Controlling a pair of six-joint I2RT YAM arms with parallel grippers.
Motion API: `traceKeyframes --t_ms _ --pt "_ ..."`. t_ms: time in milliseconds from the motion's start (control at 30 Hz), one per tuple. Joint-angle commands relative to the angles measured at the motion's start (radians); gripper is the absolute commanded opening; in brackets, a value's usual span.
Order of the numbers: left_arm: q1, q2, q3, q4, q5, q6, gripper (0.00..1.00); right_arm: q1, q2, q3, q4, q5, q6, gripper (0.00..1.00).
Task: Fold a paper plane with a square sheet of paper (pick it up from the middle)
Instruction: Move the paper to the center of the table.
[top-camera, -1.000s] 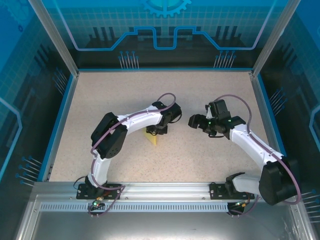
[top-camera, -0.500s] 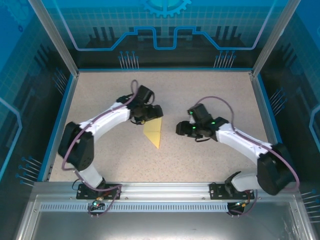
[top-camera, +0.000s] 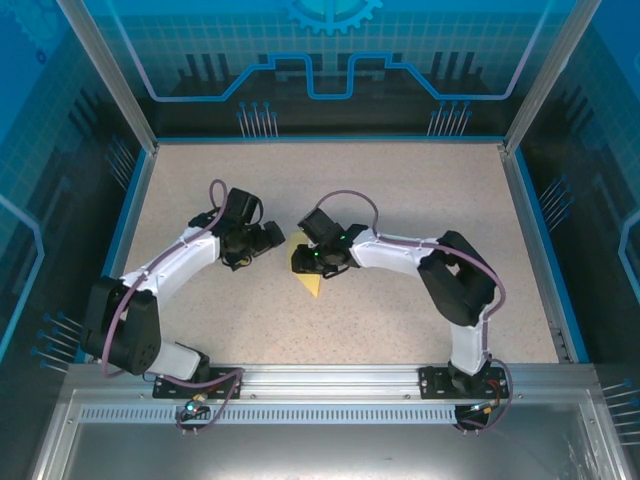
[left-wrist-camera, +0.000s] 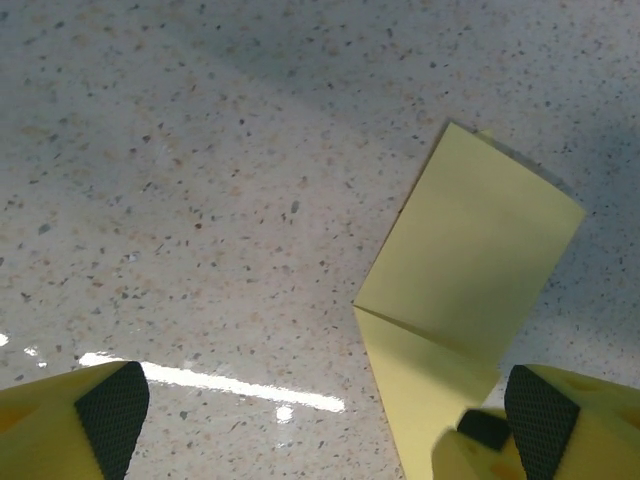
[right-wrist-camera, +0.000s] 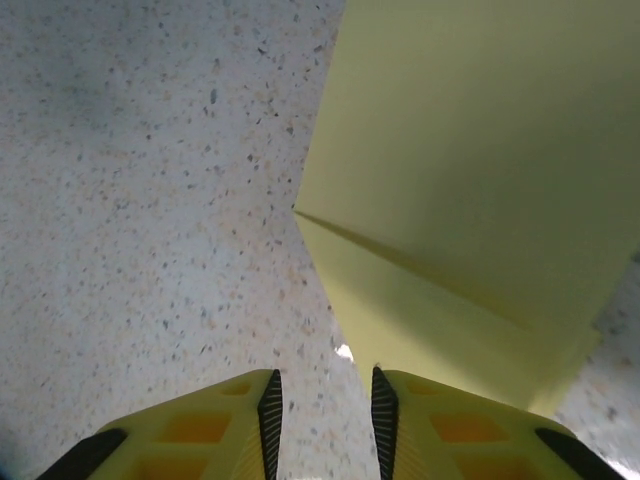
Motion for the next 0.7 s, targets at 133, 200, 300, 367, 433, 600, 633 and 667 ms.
traceKeyframes --t_ms 133,200,300,367,433,600,633,667 --pt "0.016 -0.024 -0.028 0.024 0.016 -0.005 0.96 0.002 0.083 0.059 -0.111 -0.023 -0.114 0.31" --pt "0.016 -0.019 -0.027 0.028 0.023 -0.002 0.96 0.002 0.088 0.051 -0.149 -0.036 -0.196 0.31" --pt "0.016 -0.018 -0.03 0.035 0.036 0.005 0.97 -0.009 0.08 0.022 -0.221 -0.07 -0.372 0.31" --pt "0.016 -0.019 -0.033 0.042 0.05 0.014 0.97 -0.026 0.063 -0.007 -0.273 -0.084 -0.483 0.31" --pt "0.016 -0.025 -0.041 0.055 0.072 0.022 0.97 -0.047 0.031 -0.045 -0.313 -0.092 -0.593 0.31" --pt "0.014 -0.045 -0.089 0.12 0.148 0.014 0.97 -0.085 -0.101 -0.105 -0.309 -0.124 -0.681 0.31" --pt "0.014 -0.049 -0.104 0.137 0.167 0.007 0.97 -0.086 -0.137 -0.118 -0.28 -0.13 -0.662 0.32" --pt "0.013 -0.053 -0.116 0.155 0.186 0.001 0.97 -0.09 -0.165 -0.131 -0.251 -0.14 -0.637 0.33"
